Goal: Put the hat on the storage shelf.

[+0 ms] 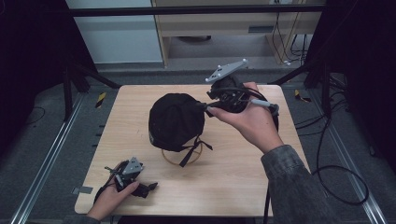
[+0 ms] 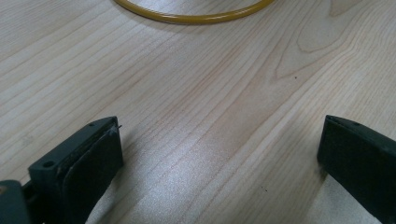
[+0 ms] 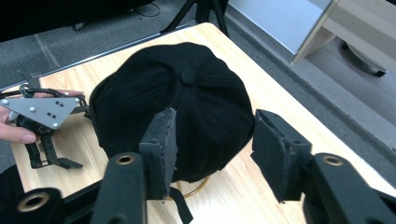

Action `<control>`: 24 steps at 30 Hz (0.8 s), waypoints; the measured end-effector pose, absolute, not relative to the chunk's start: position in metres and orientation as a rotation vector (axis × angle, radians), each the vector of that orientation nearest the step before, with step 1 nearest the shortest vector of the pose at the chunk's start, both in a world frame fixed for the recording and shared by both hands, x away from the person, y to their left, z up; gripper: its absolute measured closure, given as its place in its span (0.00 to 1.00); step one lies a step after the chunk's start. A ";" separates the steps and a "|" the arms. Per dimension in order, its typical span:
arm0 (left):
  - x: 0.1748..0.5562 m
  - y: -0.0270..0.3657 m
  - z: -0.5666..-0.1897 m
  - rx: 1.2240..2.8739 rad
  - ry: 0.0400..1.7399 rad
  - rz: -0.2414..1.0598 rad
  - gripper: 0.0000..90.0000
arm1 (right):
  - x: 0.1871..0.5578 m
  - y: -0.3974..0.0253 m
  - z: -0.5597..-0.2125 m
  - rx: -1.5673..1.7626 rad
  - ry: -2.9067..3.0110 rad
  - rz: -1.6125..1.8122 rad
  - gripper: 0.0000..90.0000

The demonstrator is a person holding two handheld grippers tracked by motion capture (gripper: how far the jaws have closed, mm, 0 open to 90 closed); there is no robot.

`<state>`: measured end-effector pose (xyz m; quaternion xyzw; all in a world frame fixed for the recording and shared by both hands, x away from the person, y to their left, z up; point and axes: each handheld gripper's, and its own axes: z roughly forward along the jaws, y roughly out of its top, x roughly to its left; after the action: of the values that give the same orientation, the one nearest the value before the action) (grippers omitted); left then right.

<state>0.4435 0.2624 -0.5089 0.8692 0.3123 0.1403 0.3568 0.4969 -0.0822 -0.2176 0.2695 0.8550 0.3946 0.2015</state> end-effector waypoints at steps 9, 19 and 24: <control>0.443 0.262 -0.509 2.244 0.808 0.363 0.00 | 0.493 -0.097 -0.222 0.819 2.320 1.080 0.29; 0.443 0.262 -0.509 2.243 0.809 0.361 0.00 | 0.493 -0.121 -0.233 0.914 2.270 1.064 0.11; 0.443 0.262 -0.509 2.242 0.809 0.361 0.00 | 0.492 -0.133 -0.241 0.940 2.260 1.032 0.06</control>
<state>0.4432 0.2622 -0.5089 0.8687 0.3134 0.1398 0.3572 0.4919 -0.1328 -0.2411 0.3435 0.8259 0.3771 0.2403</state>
